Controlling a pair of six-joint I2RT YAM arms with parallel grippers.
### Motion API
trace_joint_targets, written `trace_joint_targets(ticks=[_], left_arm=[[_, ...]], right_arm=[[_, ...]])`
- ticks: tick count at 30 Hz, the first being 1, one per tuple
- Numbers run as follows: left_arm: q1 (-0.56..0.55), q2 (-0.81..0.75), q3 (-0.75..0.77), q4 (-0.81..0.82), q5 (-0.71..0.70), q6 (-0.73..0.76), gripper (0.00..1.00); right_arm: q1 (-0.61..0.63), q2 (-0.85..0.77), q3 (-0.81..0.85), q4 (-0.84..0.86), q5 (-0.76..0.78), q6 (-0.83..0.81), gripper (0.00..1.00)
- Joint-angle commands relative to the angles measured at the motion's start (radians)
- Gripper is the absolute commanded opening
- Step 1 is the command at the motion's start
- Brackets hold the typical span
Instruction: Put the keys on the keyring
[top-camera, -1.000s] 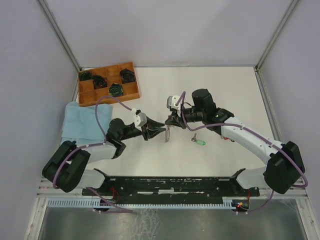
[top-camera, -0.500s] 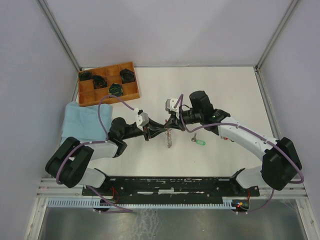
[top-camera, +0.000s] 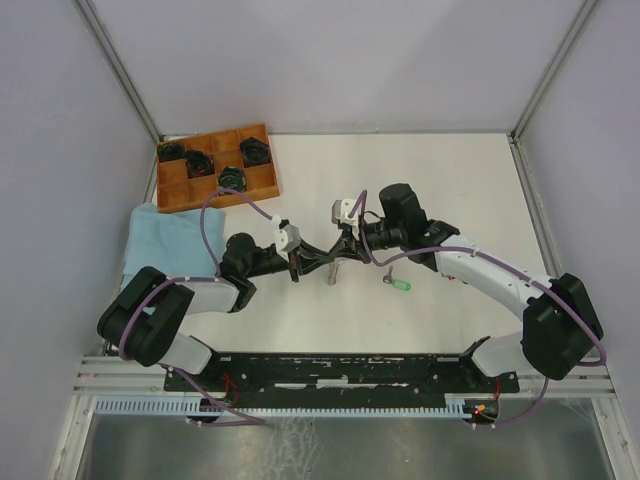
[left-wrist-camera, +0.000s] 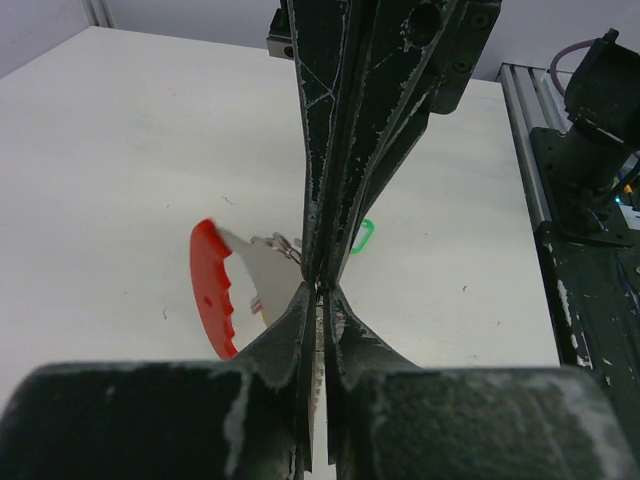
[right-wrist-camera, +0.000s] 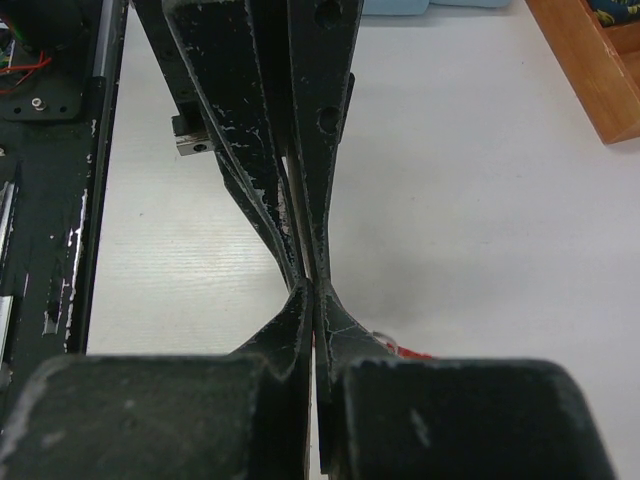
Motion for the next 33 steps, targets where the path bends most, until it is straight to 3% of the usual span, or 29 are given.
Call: trace_joint_targets(ticks=[1, 6, 12, 20, 24, 33], left_arm=[[-0.002, 0.001, 0.038, 0.019, 0.012, 0.050, 0.04], [-0.002, -0.062, 0.067, -0.183, -0.017, 0.141, 0.03], [-0.002, -0.141, 0.124, -0.471, -0.084, 0.265, 0.03], [-0.017, -0.194, 0.219, -0.731, -0.172, 0.322, 0.03], [-0.041, -0.213, 0.256, -0.816, -0.236, 0.328, 0.03], [-0.096, -0.229, 0.304, -0.920, -0.350, 0.347, 0.03]], right_arm=[[0.003, -0.016, 0.003, 0.069, -0.047, 0.015, 0.01], [0.003, -0.047, 0.015, -0.003, 0.000, 0.001, 0.01], [0.003, -0.127, 0.004, -0.101, 0.095, -0.031, 0.26], [0.003, -0.194, -0.047, -0.094, 0.208, -0.028, 0.37], [0.003, -0.186, -0.092, 0.005, 0.215, -0.017, 0.37], [0.004, -0.135, -0.254, 0.426, 0.220, 0.014, 0.33]])
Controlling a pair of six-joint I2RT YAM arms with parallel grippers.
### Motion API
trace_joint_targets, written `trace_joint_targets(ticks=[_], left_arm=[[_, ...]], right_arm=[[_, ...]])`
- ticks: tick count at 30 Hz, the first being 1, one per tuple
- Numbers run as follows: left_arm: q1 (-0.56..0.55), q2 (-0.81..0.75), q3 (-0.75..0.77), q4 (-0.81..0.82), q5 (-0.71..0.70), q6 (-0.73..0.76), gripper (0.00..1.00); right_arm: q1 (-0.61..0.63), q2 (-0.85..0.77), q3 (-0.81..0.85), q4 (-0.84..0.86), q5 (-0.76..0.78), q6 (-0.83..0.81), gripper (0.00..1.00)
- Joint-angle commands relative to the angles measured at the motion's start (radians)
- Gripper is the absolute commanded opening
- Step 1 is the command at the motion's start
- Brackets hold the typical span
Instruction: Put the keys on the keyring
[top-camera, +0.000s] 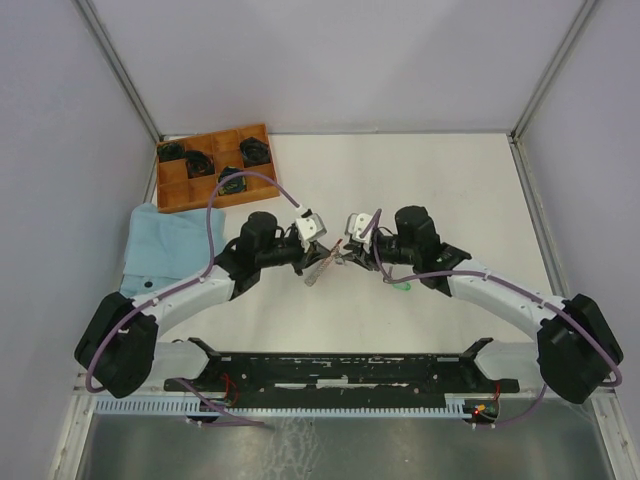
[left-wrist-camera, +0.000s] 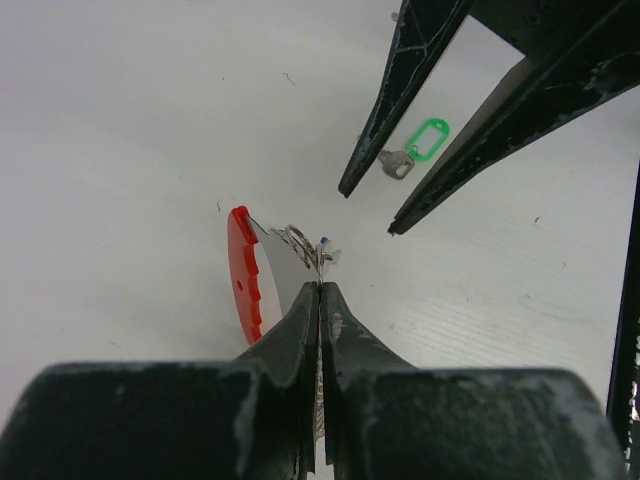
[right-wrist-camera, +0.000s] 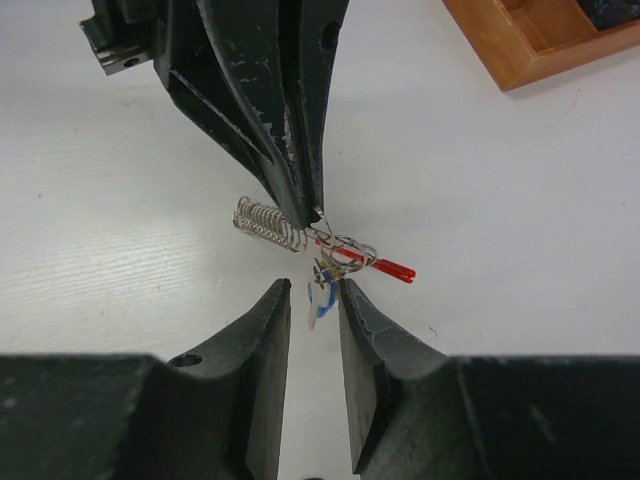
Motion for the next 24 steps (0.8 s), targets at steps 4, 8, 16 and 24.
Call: trace_joint_targets(ticks=[4, 8, 16, 24], left_arm=[[-0.024, -0.042, 0.058, -0.040, -0.062, 0.060, 0.03], [-0.025, -0.041, 0.059, -0.042, -0.061, 0.061, 0.03], [-0.029, -0.047, 0.062, -0.044, -0.054, 0.054, 0.03], [-0.031, -0.041, 0.062, -0.044, -0.045, 0.054, 0.03]], right_arm=[[0.007, 0.053, -0.041, 0.287, 0.000, -0.002, 0.33], [0.012, 0.068, -0.043, 0.314, -0.014, -0.022, 0.32], [0.023, 0.108, -0.019, 0.287, -0.057, -0.056, 0.31], [0.036, 0.136, -0.004, 0.298, -0.048, -0.080, 0.28]])
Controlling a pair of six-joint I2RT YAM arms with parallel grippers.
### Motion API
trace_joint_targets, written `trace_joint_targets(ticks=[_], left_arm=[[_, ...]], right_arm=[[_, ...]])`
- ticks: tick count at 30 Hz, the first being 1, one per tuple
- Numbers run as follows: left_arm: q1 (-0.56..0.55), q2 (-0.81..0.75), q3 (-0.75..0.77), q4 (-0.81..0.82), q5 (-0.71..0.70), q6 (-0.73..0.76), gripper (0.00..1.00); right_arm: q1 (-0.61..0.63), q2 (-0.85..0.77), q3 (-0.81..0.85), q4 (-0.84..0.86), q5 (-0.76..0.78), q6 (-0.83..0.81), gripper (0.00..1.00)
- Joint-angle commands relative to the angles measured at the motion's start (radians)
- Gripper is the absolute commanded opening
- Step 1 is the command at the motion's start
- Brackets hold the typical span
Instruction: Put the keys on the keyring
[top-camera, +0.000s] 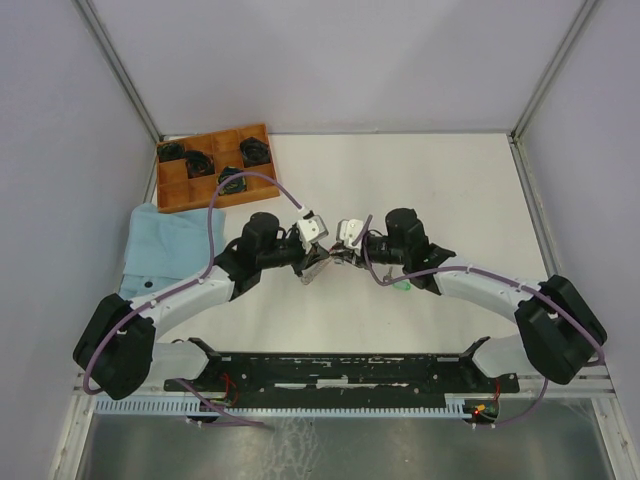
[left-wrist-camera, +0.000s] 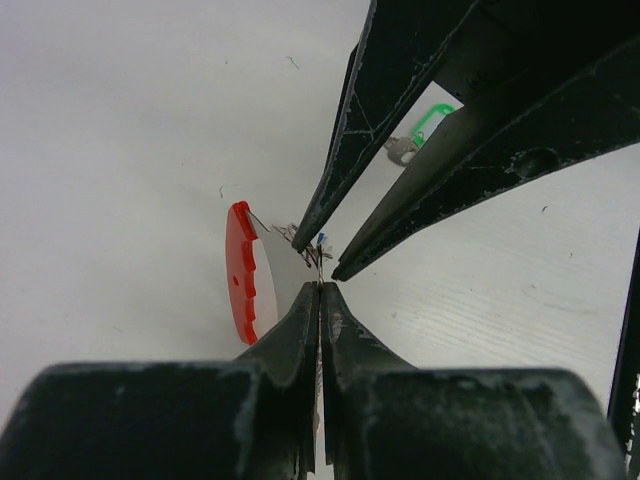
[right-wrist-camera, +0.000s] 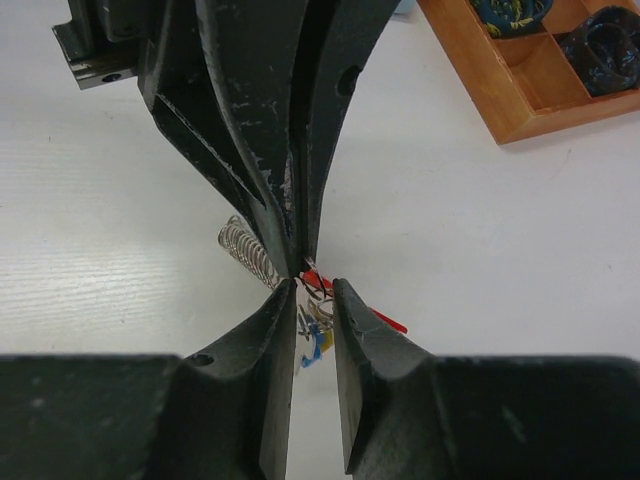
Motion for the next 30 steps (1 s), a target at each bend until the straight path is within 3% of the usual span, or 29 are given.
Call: trace_joint_targets(ticks=[1, 13, 22, 30], left_arm=[[-0.004, -0.023, 0.050, 0.022, 0.009, 0.034, 0.03], [-0.009, 0.004, 0.089, 0.044, -0.022, -0.134, 0.03], [-0.010, 0.027, 0.109, 0.104, -0.053, -0.436, 0.03], [-0.007, -0.030, 0.073, 0.183, -0.138, -0.665, 0.03]], right_arm=[[0.009, 0.017, 0.043, 0.057, -0.018, -0.019, 0.27], [0.059, -0.019, 0.007, 0.078, 0.121, -0.148, 0.04], [0.165, 0.008, -0.101, 0.315, 0.391, -0.289, 0.01], [0.214, 0.058, -0.131, 0.465, 0.452, -0.283, 0.01]])
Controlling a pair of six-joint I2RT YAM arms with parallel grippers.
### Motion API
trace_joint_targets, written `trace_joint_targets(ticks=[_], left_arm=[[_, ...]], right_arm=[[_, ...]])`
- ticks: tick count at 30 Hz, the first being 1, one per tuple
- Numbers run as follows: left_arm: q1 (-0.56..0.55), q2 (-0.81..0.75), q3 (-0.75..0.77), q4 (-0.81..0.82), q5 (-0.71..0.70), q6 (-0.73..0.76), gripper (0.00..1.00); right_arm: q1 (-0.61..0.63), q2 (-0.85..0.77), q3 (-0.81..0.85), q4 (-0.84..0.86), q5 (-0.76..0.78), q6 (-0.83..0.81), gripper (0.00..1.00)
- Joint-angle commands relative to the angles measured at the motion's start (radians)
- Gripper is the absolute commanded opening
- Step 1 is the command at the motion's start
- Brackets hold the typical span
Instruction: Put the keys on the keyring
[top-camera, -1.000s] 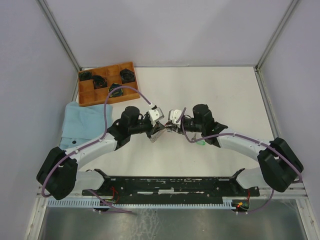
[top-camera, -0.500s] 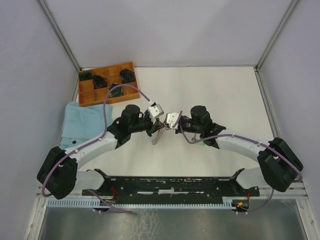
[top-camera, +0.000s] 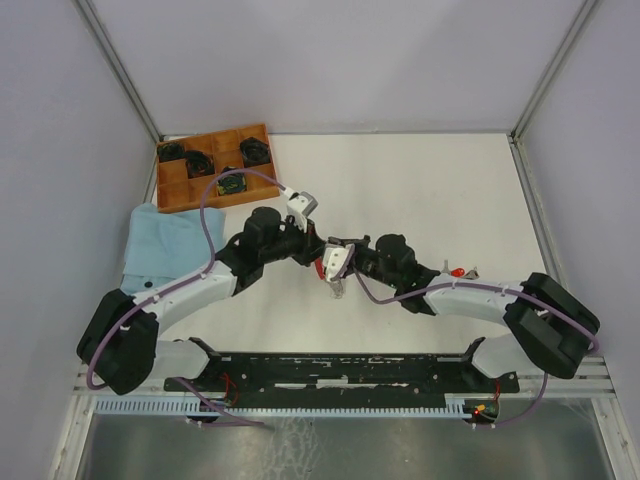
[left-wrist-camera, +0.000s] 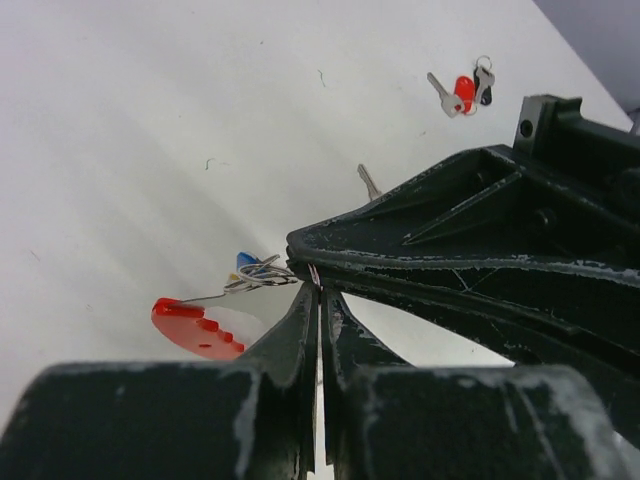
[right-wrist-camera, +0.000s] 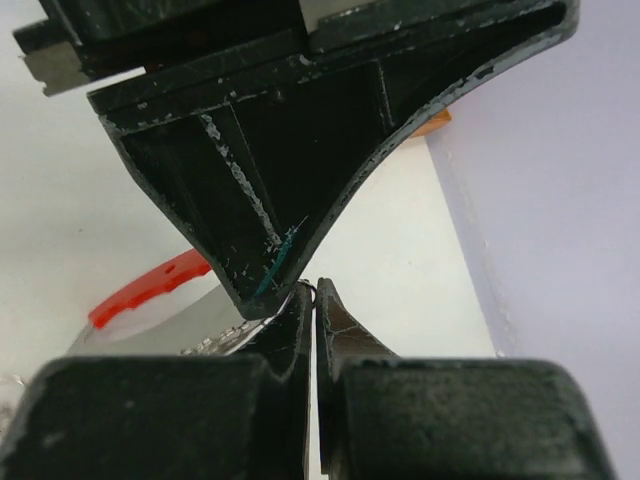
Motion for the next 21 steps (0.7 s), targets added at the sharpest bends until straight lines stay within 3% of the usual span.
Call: trace_joint_targets(ticks=[1, 4, 7, 13, 21], left_arm=[[-0.007, -0.081, 0.019, 0.179, -0.037, -0.193, 0.03], [-0.004, -0.137, -0.012, 0.167, -0.105, -0.167, 0.07], [-0.003, -0.200, -0.072, 0.186, -0.155, -0.091, 0.19], [-0.003, -0.323, -0.280, 0.436, -0.212, 0.032, 0.37], [-0.003, -0.287, -0.439, 0.701, -0.196, 0.125, 0.45]], right_arm=[[0.030, 0.034, -0.021, 0.167, 0.032, 0.012, 0.01], [0.030, 0.038, -0.042, 0.215, 0.042, 0.052, 0.01], [0.028, 0.032, -0.063, 0.255, 0.032, 0.090, 0.01], [0.026, 0.018, -0.076, 0.267, -0.010, 0.127, 0.01], [0.017, 0.066, -0.121, 0.427, -0.006, 0.197, 0.01]])
